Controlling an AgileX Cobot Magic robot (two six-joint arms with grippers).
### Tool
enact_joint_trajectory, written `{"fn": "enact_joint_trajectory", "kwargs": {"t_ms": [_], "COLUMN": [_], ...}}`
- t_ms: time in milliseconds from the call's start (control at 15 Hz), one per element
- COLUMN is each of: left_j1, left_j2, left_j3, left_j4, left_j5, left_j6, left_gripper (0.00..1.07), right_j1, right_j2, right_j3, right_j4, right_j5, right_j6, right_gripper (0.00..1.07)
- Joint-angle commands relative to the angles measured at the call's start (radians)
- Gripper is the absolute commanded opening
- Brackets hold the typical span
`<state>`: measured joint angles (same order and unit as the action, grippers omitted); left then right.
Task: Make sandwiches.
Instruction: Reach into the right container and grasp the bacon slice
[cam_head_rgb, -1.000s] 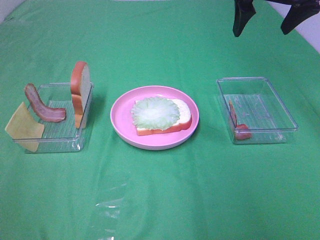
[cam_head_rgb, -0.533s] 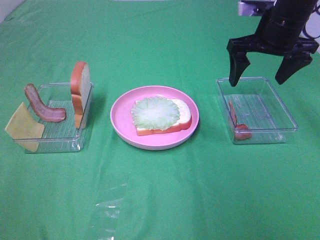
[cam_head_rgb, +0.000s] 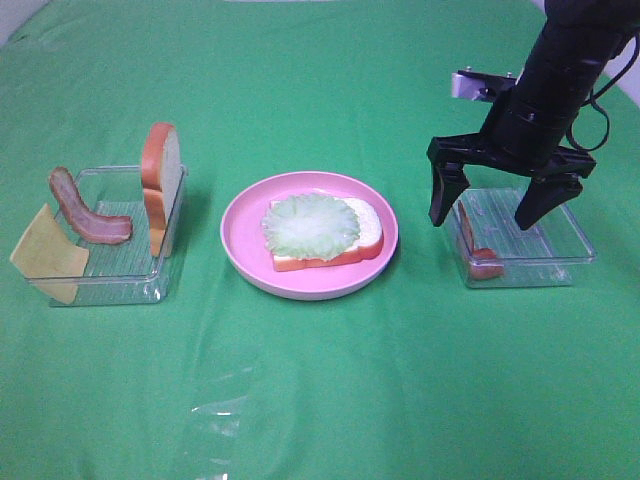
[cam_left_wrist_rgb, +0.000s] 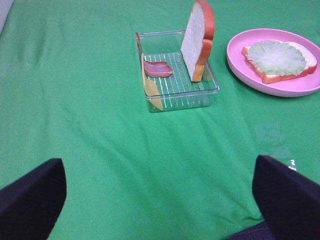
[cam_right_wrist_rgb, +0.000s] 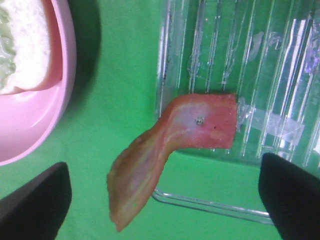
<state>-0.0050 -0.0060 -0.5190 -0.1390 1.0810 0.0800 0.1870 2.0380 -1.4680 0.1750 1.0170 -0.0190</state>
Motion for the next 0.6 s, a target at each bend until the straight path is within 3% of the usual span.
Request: {"fn": "enact_joint_trajectory", "kwargs": {"t_ms": [67, 600], "left_j1": [0.002, 0.002], "left_j2": [-0.002, -0.002], "left_j3": [0.001, 0.001], "left_j4": [-0.004, -0.004], "left_j5": [-0.003, -0.003], "left_j6": [-0.001, -0.001], "left_gripper": [0.93, 0.93], "right_j1": [0.001, 0.014], "right_j2": [0.003, 0.003], "right_j3": [0.005, 0.005], "right_j4": [0.013, 0.042], "right_j5": [0.001, -0.005], "right_j6": [-0.019, -0.035], "right_gripper": [0.96, 0.92]}}
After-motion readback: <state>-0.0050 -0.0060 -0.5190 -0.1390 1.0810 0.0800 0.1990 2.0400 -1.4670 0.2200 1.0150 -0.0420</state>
